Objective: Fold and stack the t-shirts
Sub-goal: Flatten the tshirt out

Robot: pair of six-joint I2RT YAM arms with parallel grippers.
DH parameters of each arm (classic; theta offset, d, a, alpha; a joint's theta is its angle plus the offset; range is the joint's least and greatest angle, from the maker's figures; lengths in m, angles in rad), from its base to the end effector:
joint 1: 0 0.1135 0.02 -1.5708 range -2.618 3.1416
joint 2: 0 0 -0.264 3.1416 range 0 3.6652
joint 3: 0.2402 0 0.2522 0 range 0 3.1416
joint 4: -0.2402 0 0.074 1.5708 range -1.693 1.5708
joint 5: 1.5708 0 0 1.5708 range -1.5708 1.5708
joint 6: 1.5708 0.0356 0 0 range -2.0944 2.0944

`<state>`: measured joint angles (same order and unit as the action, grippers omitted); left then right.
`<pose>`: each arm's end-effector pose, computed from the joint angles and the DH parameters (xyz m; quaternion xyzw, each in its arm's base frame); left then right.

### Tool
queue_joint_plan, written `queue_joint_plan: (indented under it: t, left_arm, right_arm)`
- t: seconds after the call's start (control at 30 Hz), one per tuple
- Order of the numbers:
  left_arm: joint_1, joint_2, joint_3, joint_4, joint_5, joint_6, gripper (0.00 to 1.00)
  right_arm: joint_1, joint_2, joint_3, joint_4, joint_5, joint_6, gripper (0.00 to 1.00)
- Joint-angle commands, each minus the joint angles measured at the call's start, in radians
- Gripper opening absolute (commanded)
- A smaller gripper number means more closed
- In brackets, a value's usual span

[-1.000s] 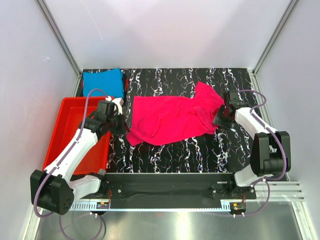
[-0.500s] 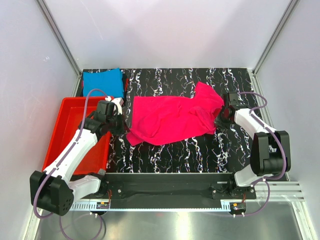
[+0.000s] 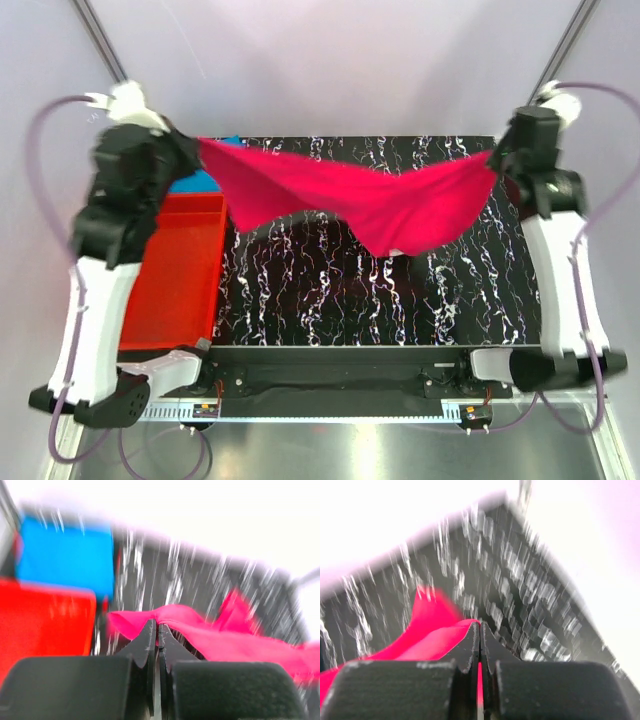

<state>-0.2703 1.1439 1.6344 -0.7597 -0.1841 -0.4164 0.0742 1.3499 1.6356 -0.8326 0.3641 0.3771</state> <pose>0.1979 -0.0481 0.4931 -0.1134 0.7861 -0.1342 0.5927 0.2721 0.0075 0.4419 0.2170 0.8342 -0.0460 0.5049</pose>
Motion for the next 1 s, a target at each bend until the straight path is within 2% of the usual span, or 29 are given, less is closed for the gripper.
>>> queue_joint_plan:
  t: [0.0, 0.07, 0.1, 0.2, 0.37, 0.53, 0.6, 0.7, 0.9, 0.97]
  left_arm:
    - [0.009, -0.016, 0.2, -0.038, -0.172, -0.002, 0.0]
    - [0.009, -0.024, 0.258, -0.059, -0.169, 0.014, 0.0]
    - [0.009, -0.033, 0.301, -0.075, -0.17, 0.018, 0.0]
    - [0.009, -0.085, 0.302, -0.101, -0.161, 0.033, 0.0]
    - [0.009, -0.165, 0.214, -0.104, -0.094, 0.036, 0.0]
    - [0.009, -0.106, 0.199, -0.102, 0.003, 0.076, 0.0]
    - [0.009, -0.049, 0.214, -0.112, 0.02, 0.087, 0.0]
    - [0.009, 0.016, 0.248, -0.09, 0.044, 0.094, 0.0]
    - [0.023, 0.166, 0.388, -0.024, 0.055, 0.096, 0.0]
    - [0.035, 0.204, 0.447, -0.023, 0.038, 0.087, 0.0]
  right_arm:
    - [-0.01, -0.138, 0.133, 0.002, 0.205, -0.211, 0.0]
    - [-0.01, -0.226, 0.127, 0.071, 0.191, -0.279, 0.0]
    - [-0.01, -0.26, 0.112, 0.158, 0.144, -0.352, 0.0]
    - [-0.01, -0.382, 0.05, 0.3, 0.067, -0.432, 0.0]
    - [-0.01, -0.454, 0.046, 0.316, -0.098, -0.457, 0.0]
    - [-0.01, -0.452, -0.003, 0.378, -0.283, -0.487, 0.0]
    - [-0.01, -0.431, -0.023, 0.443, -0.333, -0.515, 0.0]
    - [-0.01, -0.324, 0.035, 0.431, -0.361, -0.547, 0.0]
    - [-0.011, -0.127, 0.193, 0.489, -0.326, -0.645, 0.0]
    - [-0.016, -0.06, 0.291, 0.492, -0.304, -0.676, 0.0]
